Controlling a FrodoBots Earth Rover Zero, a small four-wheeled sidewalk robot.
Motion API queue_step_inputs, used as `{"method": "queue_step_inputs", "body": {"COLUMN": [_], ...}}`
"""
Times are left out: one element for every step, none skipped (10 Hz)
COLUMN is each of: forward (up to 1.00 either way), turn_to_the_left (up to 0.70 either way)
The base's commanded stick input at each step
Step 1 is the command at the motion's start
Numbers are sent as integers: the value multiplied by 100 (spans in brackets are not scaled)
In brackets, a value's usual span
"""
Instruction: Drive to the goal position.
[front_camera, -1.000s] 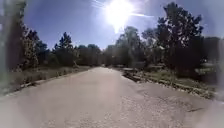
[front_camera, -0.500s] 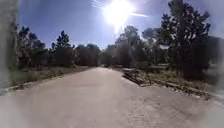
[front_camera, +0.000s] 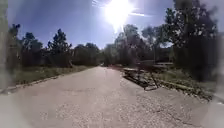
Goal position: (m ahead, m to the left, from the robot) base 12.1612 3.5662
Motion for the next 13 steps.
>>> {"method": "queue_step_inputs", "body": {"forward": [100,100,100,100,100,100,100,100,100,100,100,100,100], "turn_to_the_left": [5,5,5,5,5,5,5,5,5,5,5,5,5]}}
